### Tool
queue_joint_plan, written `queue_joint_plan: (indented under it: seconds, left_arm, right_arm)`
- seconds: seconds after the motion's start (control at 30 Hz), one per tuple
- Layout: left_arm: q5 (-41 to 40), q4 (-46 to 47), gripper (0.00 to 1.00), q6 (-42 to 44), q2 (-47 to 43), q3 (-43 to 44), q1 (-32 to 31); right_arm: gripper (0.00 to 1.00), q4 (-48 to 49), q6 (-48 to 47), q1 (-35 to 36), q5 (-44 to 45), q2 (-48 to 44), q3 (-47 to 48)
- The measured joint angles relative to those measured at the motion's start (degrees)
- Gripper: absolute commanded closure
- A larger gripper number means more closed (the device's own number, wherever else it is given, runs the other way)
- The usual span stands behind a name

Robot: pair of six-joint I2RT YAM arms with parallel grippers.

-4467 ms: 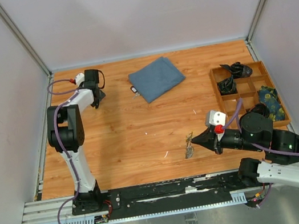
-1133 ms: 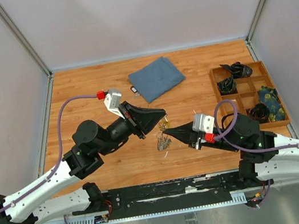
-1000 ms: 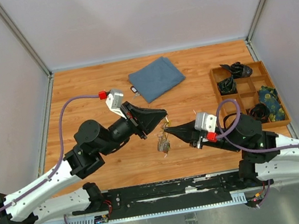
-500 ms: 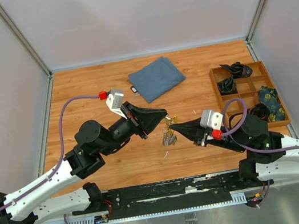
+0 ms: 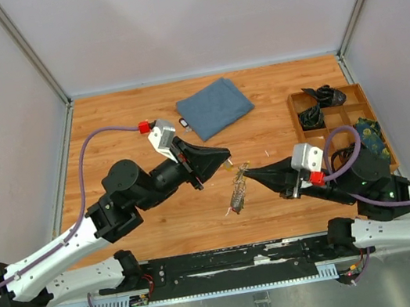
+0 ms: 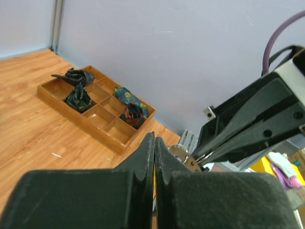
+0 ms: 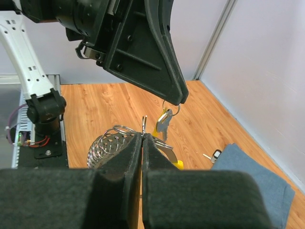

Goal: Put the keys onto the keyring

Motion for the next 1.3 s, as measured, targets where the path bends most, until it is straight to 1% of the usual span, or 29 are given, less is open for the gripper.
queue_joint_plan:
  seconds: [0.23,0.37,0.5,0.73,0.97,1.13,1.3]
  left_arm:
    - [5.40,-4.57,0.99,7.04,0.07,2.80,-0.07]
    - [8.57,-7.76,1.00,9.57,0.13,5.42,-0.11]
    - [11.39,-10.58,0.99,9.99,0.39,7.74,-0.20]
    - [17.59,-16.22,1.00,7.61,4.11,13.66,-0.24]
    - [21.20,-22.23,0.99,6.47,7.13,14.21,-0.26]
    - [22.14,-24.63,0.99,6.56,7.48,14.21,-0.26]
    - [22.75,-25.00,0.99,6.56,7.48,14.21,-0.26]
  right_arm:
    - [1.00,-8.57,1.16,0.00,-1.31,-0.44,4.85]
    - [0.99,-12.81,-1.11,0.00,-1.18,-0.59,5.40]
    - [0.99,-14.64,-6.82,0.00,-1.27,-0.61,5.07]
    - [0.99,-14.58,-21.81,0.00,-5.22,-0.94,3.43]
    - [0.99,-15.17,-35.65,0.00,-9.20,-0.90,3.17]
    - [0.99,-17.05,-41.40,0.13,-10.78,-0.50,3.17]
    - [0.99,-19.45,-44.24,0.46,-11.23,0.79,3.19]
